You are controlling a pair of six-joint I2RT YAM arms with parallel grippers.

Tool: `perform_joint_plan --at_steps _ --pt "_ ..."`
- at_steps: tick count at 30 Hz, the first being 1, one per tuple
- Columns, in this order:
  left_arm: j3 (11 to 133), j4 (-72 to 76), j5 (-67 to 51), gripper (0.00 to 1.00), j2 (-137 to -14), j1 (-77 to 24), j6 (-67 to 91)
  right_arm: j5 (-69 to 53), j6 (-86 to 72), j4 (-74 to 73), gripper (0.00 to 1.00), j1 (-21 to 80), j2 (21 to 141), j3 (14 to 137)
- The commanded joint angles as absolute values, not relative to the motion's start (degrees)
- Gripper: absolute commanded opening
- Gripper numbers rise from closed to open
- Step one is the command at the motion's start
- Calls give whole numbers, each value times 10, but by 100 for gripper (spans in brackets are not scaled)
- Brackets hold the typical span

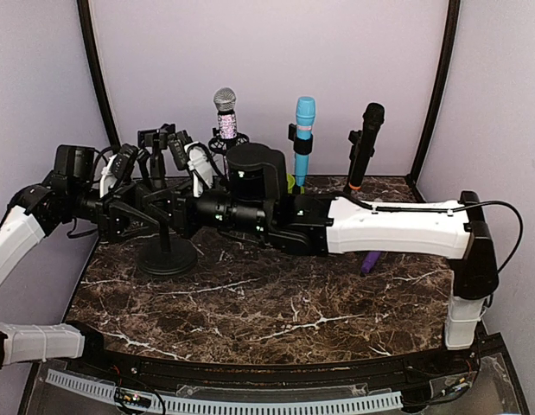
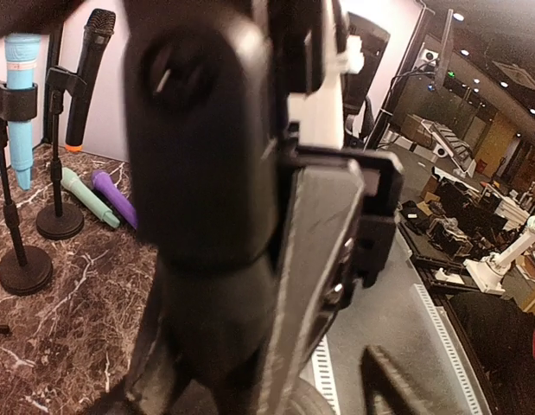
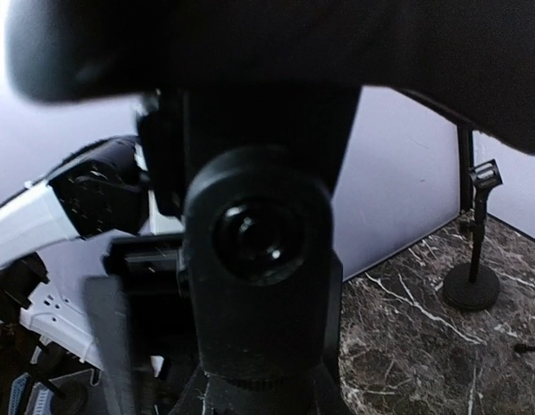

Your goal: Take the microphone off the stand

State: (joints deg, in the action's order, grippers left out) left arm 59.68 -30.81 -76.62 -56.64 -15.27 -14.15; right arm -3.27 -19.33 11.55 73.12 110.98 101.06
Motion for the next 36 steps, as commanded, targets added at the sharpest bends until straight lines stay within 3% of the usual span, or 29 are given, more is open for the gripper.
perform_joint_plan --at_steps 1,10,20,25,26,28,30,33,36 --pt "593 -351 -745 96 -533 -151 -178 64 -155 167 0 738 1070 954" --pt "602 -380 -679 99 -532 -127 -194 188 -73 318 0 737 1093 805" --pt "604 -439 -594 92 -545 -91 -252 261 -4 417 0 738 1254 892" --pt "587 -435 -587 94 -529 -86 -264 284 -12 439 1 738 1284 887" --pt "582 -430 -582 95 -527 -85 -266 287 -16 442 10 739 1284 878" --pt "574 -429 -575 95 -525 -86 -278 288 -23 449 42 741 1276 859" --pt "564 -425 -572 95 -528 -86 -286 286 -28 454 67 743 1265 838" --pt "548 -410 -572 95 -534 -86 -289 292 -37 458 84 748 1239 801" --pt "526 -391 -572 95 -538 -87 -288 294 -49 463 87 752 1204 758"
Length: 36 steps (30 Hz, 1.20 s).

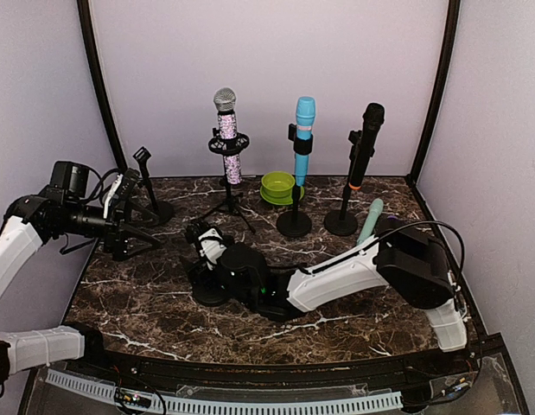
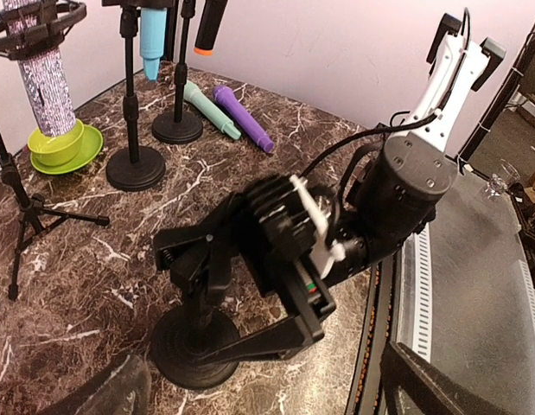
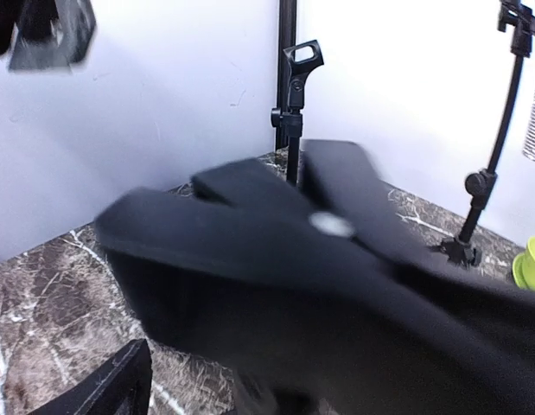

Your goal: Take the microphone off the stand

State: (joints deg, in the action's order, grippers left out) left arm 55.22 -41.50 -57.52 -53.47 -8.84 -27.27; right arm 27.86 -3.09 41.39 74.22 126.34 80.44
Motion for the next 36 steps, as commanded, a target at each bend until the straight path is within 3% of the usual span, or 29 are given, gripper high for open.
perform_joint_plan --at_steps 1,13,26,36 --pt "516 -386 -573 95 -539 -88 -292 295 -54 461 88 754 1189 742" --pt "424 -188 -518 89 -601 -136 -257 402 -129 450 88 762 964 540" --pt "390 24 -496 81 -694 -202 -170 480 -91 395 86 755 853 532" --pt "392 102 -499 56 -745 -226 -155 489 -104 348 82 746 810 526"
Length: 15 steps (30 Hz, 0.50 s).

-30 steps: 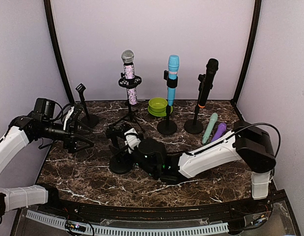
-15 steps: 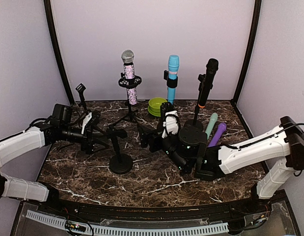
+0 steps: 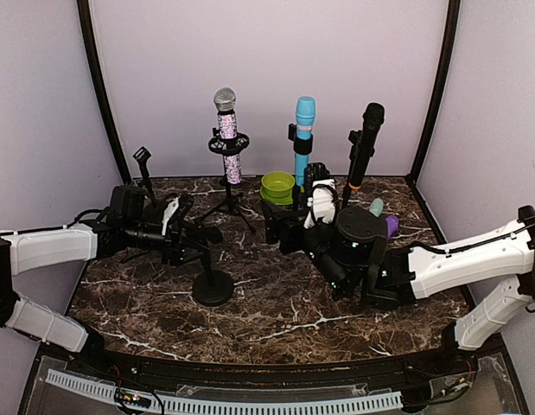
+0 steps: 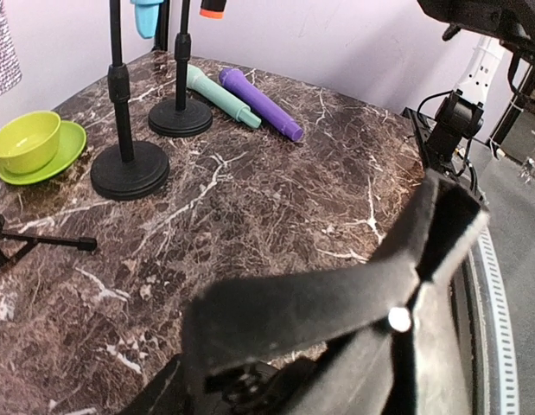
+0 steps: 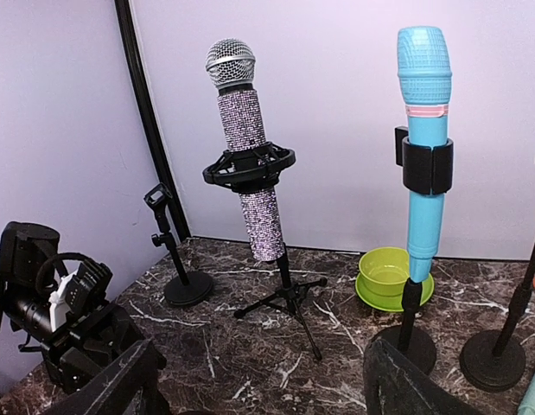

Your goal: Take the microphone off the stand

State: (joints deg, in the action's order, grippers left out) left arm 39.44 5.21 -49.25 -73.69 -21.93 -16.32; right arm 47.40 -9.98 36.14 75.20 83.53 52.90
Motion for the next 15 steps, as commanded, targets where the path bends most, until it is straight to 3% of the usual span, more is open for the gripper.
perform_joint_plan --at_steps 1,5,10,15 --pt "391 103 -501 50 -746 -227 -157 489 -105 342 81 745 809 526" --pt "385 94 -503 25 -742 -228 -177 490 -106 329 79 742 799 526" --pt "401 23 -474 2 -726 -226 -223 488 -113 322 77 740 795 526" --pt "439 -82 -445 0 -710 -162 -281 485 -126 313 76 740 793 529"
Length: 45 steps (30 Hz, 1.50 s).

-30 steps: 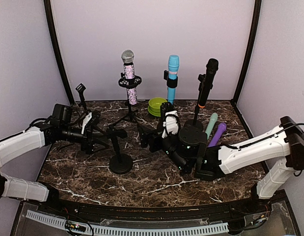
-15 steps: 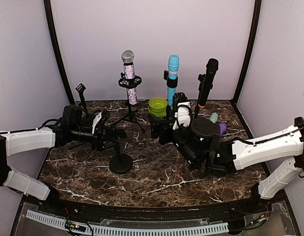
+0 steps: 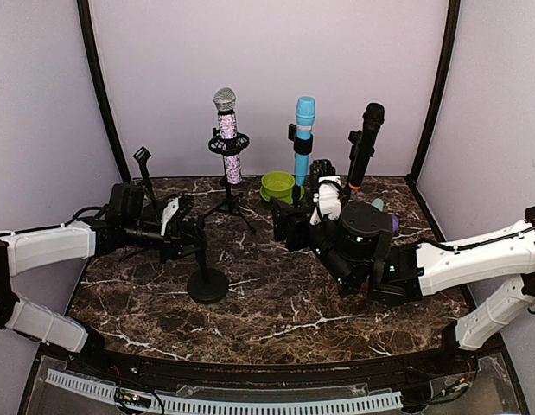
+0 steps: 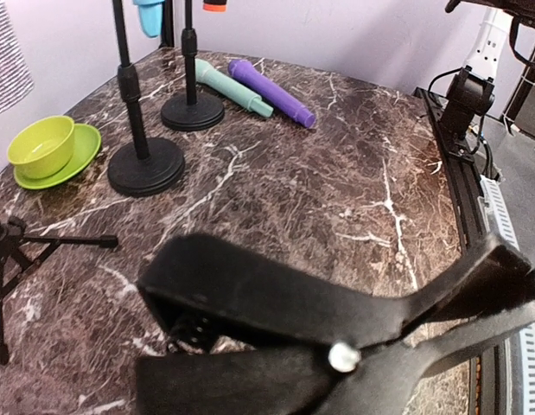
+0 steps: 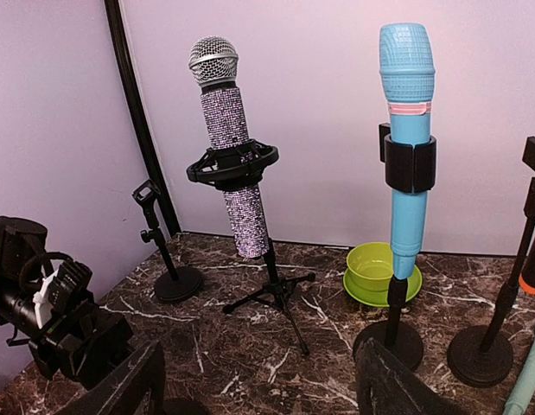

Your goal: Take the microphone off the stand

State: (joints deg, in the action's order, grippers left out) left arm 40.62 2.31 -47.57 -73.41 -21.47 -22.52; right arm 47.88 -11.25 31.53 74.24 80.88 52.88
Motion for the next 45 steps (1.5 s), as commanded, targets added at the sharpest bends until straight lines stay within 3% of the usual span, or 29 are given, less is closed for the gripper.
perform_joint_plan --at_steps 1,11,18,30,37,38,40,45 --pt "448 -106 -440 0 -708 -143 -297 483 -127 312 75 740 792 529" --pt "461 -208 -429 0 -642 78 -408 483 -132 306 74 742 768 514" --pt "448 -146 -488 0 -684 216 -400 490 -134 305 73 749 761 504" --pt "467 87 -538 0 -800 245 -231 508 -134 297 71 760 760 500" --pt "482 146 -555 0 -845 241 -178 515 -128 298 72 761 767 505" --pt "481 146 -554 5 -848 239 -178 514 -124 300 73 762 770 506" --pt "480 137 -550 30 -851 237 -176 513 -113 301 76 762 784 516" --pt "469 82 -531 62 -817 238 -207 498 -87 267 83 752 833 587"
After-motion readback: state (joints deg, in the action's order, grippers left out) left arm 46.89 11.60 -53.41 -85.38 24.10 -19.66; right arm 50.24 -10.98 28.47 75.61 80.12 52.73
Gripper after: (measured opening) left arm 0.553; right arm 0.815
